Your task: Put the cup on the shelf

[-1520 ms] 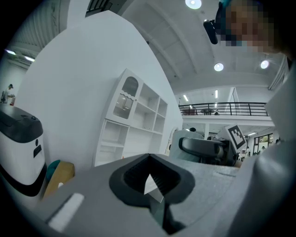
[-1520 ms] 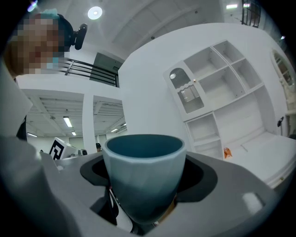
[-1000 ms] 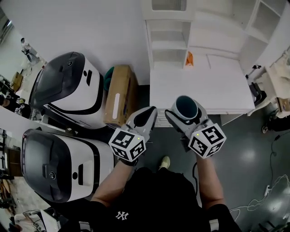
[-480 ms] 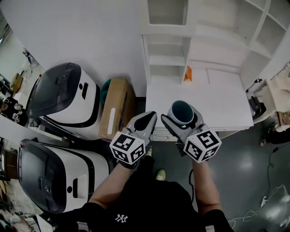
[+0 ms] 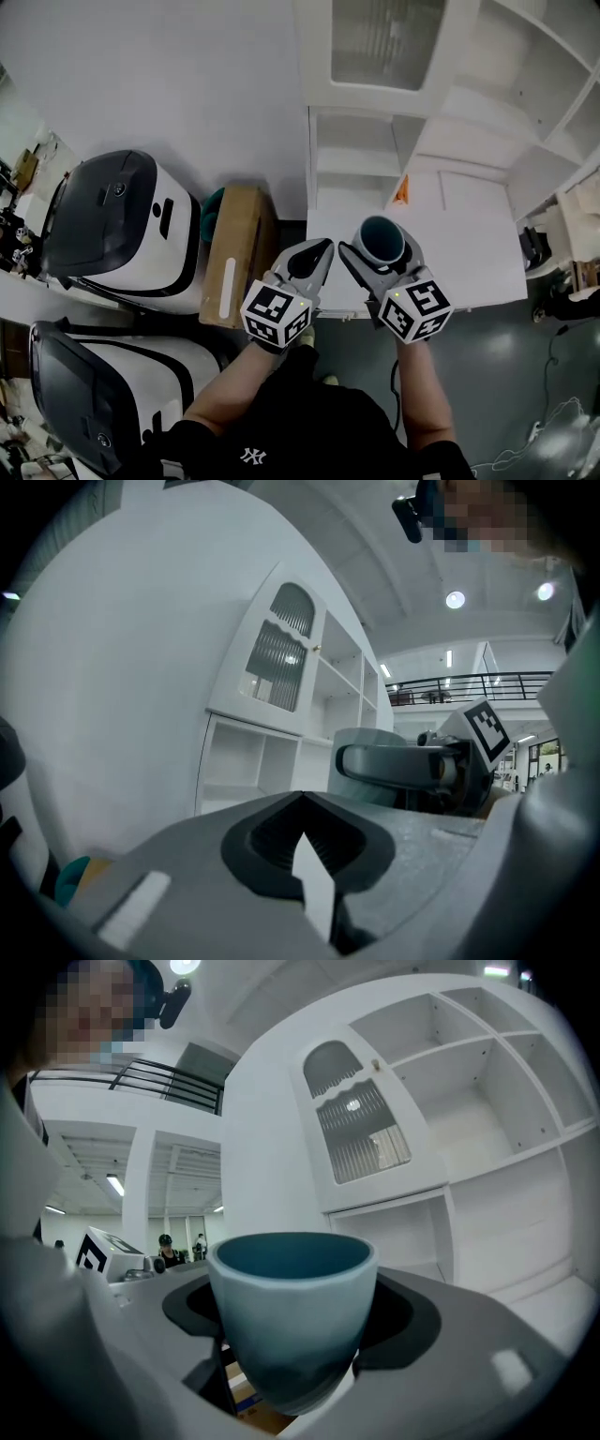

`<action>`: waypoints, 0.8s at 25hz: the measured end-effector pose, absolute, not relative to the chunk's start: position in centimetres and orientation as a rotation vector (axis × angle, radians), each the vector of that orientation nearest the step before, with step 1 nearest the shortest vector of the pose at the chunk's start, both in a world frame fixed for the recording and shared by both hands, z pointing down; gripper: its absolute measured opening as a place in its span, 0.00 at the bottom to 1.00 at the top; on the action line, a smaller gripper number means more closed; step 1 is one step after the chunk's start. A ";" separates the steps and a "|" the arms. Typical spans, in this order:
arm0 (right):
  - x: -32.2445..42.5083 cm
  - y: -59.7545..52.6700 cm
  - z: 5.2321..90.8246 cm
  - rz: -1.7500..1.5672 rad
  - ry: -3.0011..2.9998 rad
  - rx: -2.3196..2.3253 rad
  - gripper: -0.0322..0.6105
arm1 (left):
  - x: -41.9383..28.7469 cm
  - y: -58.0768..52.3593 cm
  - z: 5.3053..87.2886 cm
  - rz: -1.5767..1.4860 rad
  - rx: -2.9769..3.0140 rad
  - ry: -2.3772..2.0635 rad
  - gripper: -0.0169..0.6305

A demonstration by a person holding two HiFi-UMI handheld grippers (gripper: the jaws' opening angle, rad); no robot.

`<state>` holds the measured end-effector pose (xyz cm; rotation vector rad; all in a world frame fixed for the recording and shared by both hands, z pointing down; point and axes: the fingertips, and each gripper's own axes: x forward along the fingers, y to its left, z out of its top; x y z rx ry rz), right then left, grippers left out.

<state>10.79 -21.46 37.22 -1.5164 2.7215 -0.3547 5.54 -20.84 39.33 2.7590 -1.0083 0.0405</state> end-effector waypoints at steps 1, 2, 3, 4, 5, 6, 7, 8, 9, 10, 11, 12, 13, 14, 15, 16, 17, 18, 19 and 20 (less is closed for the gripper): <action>10.6 -23.0 37.5 -0.351 2.720 -1.534 0.69 | 5.4 -22.3 39.5 0.041 2.762 -1.003 0.03; 10.3 -24.6 37.7 -0.348 2.718 -1.551 0.69 | 5.2 -23.8 39.6 0.041 2.766 -0.998 0.03; 10.2 -26.1 37.9 -0.346 2.715 -1.566 0.69 | 5.1 -25.3 39.8 0.042 2.771 -0.994 0.03; 10.0 -27.6 38.1 -0.343 2.712 -1.582 0.69 | 5.0 -26.7 39.9 0.043 2.777 -0.990 0.03; 9.9 -29.1 38.3 -0.340 2.710 -1.597 0.69 | 5.0 -28.1 40.0 0.044 2.784 -0.986 0.03; 9.8 -30.5 38.5 -0.338 2.707 -1.612 0.69 | 5.0 -29.5 40.1 0.044 2.792 -0.982 0.03; 9.8 -31.9 38.8 -0.337 2.703 -1.627 0.69 | 5.0 -30.7 40.2 0.044 2.798 -0.978 0.03; 9.8 -33.2 39.0 -0.338 2.698 -1.640 0.69 | 5.0 -32.0 40.4 0.044 2.802 -0.972 0.03; 9.9 -34.6 39.3 -0.341 2.693 -1.652 0.69 | 4.9 -33.1 40.7 0.046 2.804 -0.965 0.03; 9.9 -35.8 39.6 -0.344 2.686 -1.666 0.69 | 4.9 -34.2 41.0 0.049 2.803 -0.957 0.03; 10.0 -36.9 39.9 -0.344 2.680 -1.681 0.69 | 4.9 -35.2 41.3 0.052 2.800 -0.950 0.03; 10.1 -38.0 40.2 -0.344 2.673 -1.696 0.69 | 4.9 -36.1 41.6 0.054 2.797 -0.944 0.03; 10.2 -38.9 40.4 -0.343 2.665 -1.710 0.69 | 4.9 -36.9 42.0 0.055 2.793 -0.940 0.03; 10.2 -39.8 40.7 -0.343 2.658 -1.724 0.69 | 4.9 -37.7 42.3 0.054 2.789 -0.936 0.03; 10.3 -40.7 41.0 -0.343 2.650 -1.739 0.69 | 4.8 -38.4 42.6 0.053 2.786 -0.933 0.03; 10.3 -41.4 41.2 -0.343 2.641 -1.756 0.69 | 4.8 -39.0 42.8 0.051 2.783 -0.931 0.03; 10.4 -42.2 41.5 -0.342 2.631 -1.773 0.69 | 4.8 -39.5 43.1 0.048 2.780 -0.930 0.03; 10.5 -42.9 41.6 -0.338 2.619 -1.792 0.69 | 4.9 -40.1 43.3 0.044 2.778 -0.927 0.03; 10.6 -43.6 41.7 -0.333 2.608 -1.811 0.69 | 5.0 -40.5 43.4 0.041 2.777 -0.925 0.03; 10.8 -44.3 41.8 -0.326 2.596 -1.830 0.69 | 5.1 -41.0 43.5 0.038 2.776 -0.922 0.03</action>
